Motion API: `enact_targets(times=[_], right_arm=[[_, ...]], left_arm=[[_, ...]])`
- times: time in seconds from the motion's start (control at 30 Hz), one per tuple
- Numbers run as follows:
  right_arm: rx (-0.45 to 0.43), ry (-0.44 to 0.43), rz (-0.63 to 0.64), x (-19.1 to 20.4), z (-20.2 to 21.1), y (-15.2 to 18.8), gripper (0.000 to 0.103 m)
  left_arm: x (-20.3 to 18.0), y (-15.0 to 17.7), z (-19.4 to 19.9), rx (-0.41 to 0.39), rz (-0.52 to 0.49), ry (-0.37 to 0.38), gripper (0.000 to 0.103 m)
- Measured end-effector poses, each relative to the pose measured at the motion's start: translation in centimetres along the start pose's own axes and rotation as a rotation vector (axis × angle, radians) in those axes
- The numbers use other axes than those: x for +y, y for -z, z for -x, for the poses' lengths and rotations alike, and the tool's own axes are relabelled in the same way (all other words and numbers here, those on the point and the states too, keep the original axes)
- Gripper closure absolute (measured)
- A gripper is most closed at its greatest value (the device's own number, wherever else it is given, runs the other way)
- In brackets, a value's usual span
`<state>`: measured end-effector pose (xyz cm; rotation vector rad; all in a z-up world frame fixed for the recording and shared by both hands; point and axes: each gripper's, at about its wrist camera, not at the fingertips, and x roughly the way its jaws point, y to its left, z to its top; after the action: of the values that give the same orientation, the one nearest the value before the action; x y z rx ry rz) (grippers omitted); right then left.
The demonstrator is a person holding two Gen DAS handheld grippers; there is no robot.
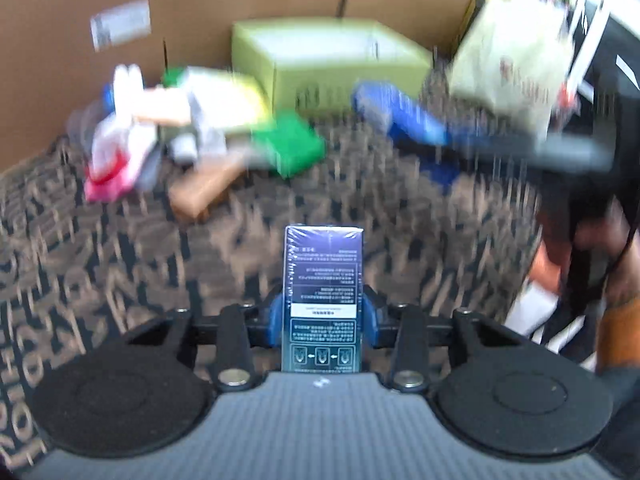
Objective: Organize objects
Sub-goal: 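Carry both boxes into the lime-green box and open both tools, then grasp the green box with the right tool while the left grasps the copper box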
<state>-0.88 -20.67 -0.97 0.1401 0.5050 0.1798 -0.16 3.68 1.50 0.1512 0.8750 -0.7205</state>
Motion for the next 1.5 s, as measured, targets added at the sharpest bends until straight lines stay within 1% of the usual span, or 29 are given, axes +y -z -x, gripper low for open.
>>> enact_targets(times=[0.1, 0.2, 0.27, 0.33, 0.4, 0.47, 0.5, 0.6, 0.7, 0.73, 0.8, 0.87, 0.97, 1.03, 1.07, 1.1, 1.13, 1.17, 1.2, 1.23, 1.3, 1.4, 1.5], right_arm=[[-0.037, 0.008, 0.009, 0.0, 0.4, -1.2, 0.043], [-0.081, 0.027, 0.032, 0.0, 0.6, -3.1, 0.043], [-0.105, 0.043, 0.047, -0.2, 0.4, -4.5, 0.043], [-0.129, 0.065, 0.054, -0.7, -0.1, -6.1, 0.043], [-0.151, 0.093, 0.058, -1.5, -0.9, -7.9, 0.043], [-0.167, 0.131, 0.055, -2.5, -2.2, -9.7, 0.043], [-0.171, 0.147, 0.051, -3.0, -2.9, -10.5, 0.043], [-0.175, 0.182, 0.026, -5.0, -5.2, -12.7, 0.043], [-0.171, 0.216, 0.013, -6.9, -7.7, -13.9, 0.043], [-0.162, 0.225, 0.012, -7.5, -8.7, -14.1, 0.043], [-0.126, 0.232, 0.001, -8.8, -10.6, -14.0, 0.043], [-0.072, 0.215, -0.008, -9.9, -12.5, -13.5, 0.043], [-0.002, 0.187, -0.017, -10.9, -14.9, -12.7, 0.043], [0.029, 0.197, 0.001, -11.2, -16.2, -12.2, 0.043], [0.043, 0.203, 0.014, -11.3, -16.9, -12.1, 0.043], [0.058, 0.208, 0.027, -11.3, -17.5, -11.9, 0.043], [0.077, 0.209, 0.039, -11.4, -18.2, -11.8, 0.040], [0.099, 0.206, 0.053, -11.5, -18.8, -11.8, 0.037], [0.122, 0.207, 0.064, -11.6, -19.4, -11.7, 0.031], [0.133, 0.211, 0.067, -11.8, -19.6, -11.7, 0.029], [0.146, 0.231, 0.084, -12.0, -19.4, -11.8, 0.029], [0.090, 0.267, 0.070, -12.4, -17.1, -12.5, 0.027], [0.004, 0.244, 0.018, -12.2, -13.4, -13.3, 0.020]], left_arm=[[-0.1, -3.7, 1.0, -0.121, -0.001, 0.004, 0.065], [-0.1, -8.2, 0.8, -0.196, 0.013, 0.028, 0.065], [-0.2, -11.4, -0.2, -0.218, 0.028, 0.049, 0.065], [-0.3, -14.6, -1.5, -0.233, 0.048, 0.046, 0.065], [0.0, -17.8, -3.2, -0.233, 0.088, 0.050, 0.065], [0.6, -21.0, -5.0, -0.224, 0.145, 0.085, 0.065], [0.8, -22.5, -5.9, -0.229, 0.170, 0.080, 0.065], [1.4, -26.5, -8.9, -0.269, 0.218, 0.009, 0.065], [2.1, -28.9, -12.5, -0.274, 0.258, -0.029, 0.065], [2.2, -29.3, -13.9, -0.263, 0.256, -0.041, 0.065], [2.4, -29.6, -16.9, -0.205, 0.237, -0.050, 0.065], [2.6, -29.3, -19.6, -0.154, 0.227, -0.065, 0.065], [3.2, -29.3, -22.6, -0.106, 0.227, -0.068, 0.065], [3.2, -29.5, -24.1, -0.080, 0.202, -0.070, 0.064], [3.1, -29.4, -24.8, -0.076, 0.185, -0.077, 0.062], [2.9, -29.2, -25.3, -0.081, 0.171, -0.087, 0.047], [2.9, -29.1, -25.7, -0.092, 0.167, -0.101, 0.023], [3.0, -29.0, -25.8, -0.109, 0.169, -0.116, 0.014], [2.9, -28.8, -25.8, -0.132, 0.170, -0.126, 0.007], [2.9, -28.7, -25.6, -0.148, 0.166, -0.121, 0.007], [2.9, -28.8, -24.8, -0.162, 0.162, -0.090, 0.007], [2.6, -27.7, -22.3, -0.213, 0.166, -0.065, 0.000], [1.1, -26.1, -18.9, -0.284, 0.120, -0.073, 0.000]])
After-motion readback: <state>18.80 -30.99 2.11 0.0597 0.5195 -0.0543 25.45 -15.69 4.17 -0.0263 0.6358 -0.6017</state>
